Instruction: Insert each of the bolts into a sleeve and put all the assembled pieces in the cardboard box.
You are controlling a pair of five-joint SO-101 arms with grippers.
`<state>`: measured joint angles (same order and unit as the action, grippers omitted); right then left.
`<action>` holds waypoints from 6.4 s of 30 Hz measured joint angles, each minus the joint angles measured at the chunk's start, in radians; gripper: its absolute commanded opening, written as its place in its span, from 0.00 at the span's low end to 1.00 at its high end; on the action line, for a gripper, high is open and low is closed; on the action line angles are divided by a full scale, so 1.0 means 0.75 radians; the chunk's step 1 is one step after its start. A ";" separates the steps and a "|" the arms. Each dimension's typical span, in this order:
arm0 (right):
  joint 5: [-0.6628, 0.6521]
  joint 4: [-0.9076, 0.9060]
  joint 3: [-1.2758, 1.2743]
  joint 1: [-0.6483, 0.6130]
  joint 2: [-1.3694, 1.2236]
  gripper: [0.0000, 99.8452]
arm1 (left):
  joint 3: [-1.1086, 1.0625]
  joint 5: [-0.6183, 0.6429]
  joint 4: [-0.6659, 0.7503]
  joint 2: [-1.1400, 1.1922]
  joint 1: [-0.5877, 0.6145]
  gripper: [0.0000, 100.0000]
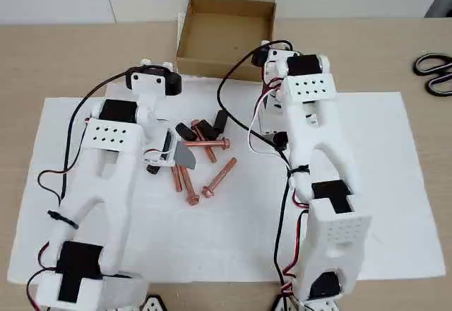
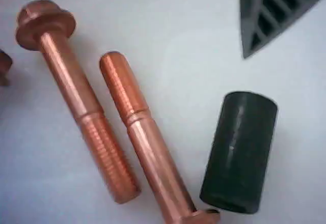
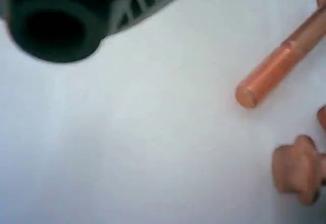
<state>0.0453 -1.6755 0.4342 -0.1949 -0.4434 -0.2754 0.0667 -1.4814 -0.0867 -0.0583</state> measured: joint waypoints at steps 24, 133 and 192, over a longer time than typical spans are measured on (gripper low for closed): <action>0.000 0.002 0.000 0.000 -0.004 0.00 | -0.223 0.571 0.186 0.000 -0.090 0.33; 0.000 0.025 0.000 0.000 -0.004 0.00 | -0.117 0.579 0.428 0.319 -0.100 0.06; 0.000 0.025 0.000 0.000 -0.004 0.00 | 0.143 0.575 0.209 0.409 -0.100 0.00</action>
<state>0.0453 -1.6571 0.4342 -0.1949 -0.4465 -0.1680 0.4979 -1.3249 0.2202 -0.1335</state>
